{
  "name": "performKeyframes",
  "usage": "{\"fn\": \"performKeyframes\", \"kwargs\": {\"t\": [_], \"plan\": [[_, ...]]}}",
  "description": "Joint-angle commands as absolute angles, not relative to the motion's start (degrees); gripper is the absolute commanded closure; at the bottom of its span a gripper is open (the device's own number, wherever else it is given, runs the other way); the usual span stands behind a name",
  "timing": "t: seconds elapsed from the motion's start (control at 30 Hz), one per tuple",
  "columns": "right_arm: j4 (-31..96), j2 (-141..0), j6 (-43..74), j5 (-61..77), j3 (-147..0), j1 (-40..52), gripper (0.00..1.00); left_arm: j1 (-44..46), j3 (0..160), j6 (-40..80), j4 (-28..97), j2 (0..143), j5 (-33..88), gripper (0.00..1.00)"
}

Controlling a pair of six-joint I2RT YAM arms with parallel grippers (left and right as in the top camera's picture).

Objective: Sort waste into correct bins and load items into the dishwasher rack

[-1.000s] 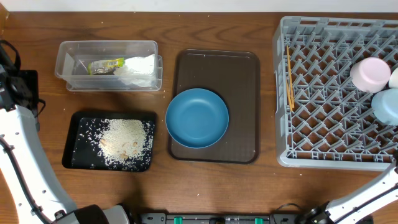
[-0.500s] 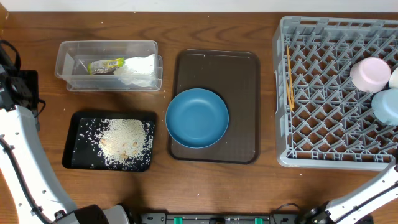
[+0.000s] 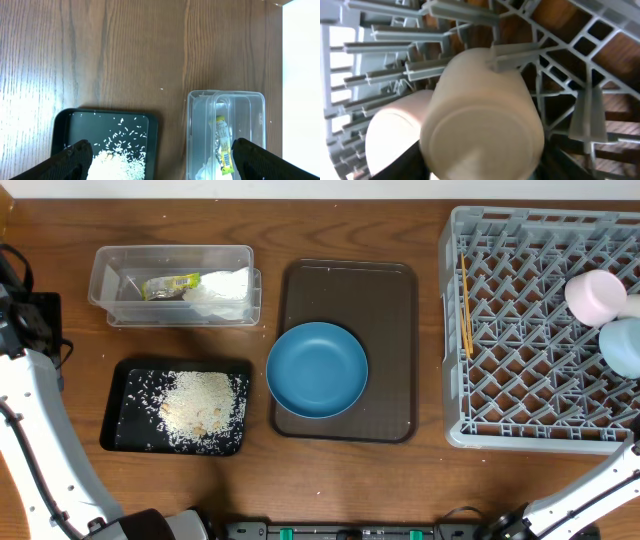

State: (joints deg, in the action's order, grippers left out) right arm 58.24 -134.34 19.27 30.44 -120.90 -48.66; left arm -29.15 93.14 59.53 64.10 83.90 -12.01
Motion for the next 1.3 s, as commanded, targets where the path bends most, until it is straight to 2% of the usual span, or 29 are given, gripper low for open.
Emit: {"fn": "performKeyframes", "kwargs": {"t": [0.0,0.6,0.83,0.9,0.97,1.07,1.1,1.27], "plan": [[59.61,-133.97,20.53,30.26,-119.94,-49.67,0.55,-29.30,93.12,58.94,64.25,84.23,-12.71,0.08],[58.35,-122.76,18.57,29.82,-119.96,-50.54,0.48,-29.30,93.12,58.94,64.25,84.23,-12.71,0.08],[57.80,-119.31,12.69,29.06,-119.96,-48.14,0.48,-29.30,93.12,58.94,64.25,84.23,-12.71,0.08],[57.84,-118.93,12.80,23.86,-119.96,-46.52,0.51,-29.30,93.12,58.96,64.25,84.23,-12.71,0.08],[57.82,-119.17,12.82,17.67,-119.92,-44.97,0.62,-29.30,93.12,58.94,64.25,84.23,-12.71,0.08],[57.34,-120.25,14.15,9.52,-119.92,-42.61,0.96,-29.30,93.12,58.94,64.25,84.23,-12.71,0.08],[57.12,-120.81,14.70,7.57,-119.92,-41.98,0.99,-29.30,93.12,58.94,64.25,84.23,-12.71,0.08],[55.51,-124.40,15.86,0.99,-119.87,-39.64,0.99,-29.30,93.12,58.94,64.25,84.23,-12.71,0.08]]}}
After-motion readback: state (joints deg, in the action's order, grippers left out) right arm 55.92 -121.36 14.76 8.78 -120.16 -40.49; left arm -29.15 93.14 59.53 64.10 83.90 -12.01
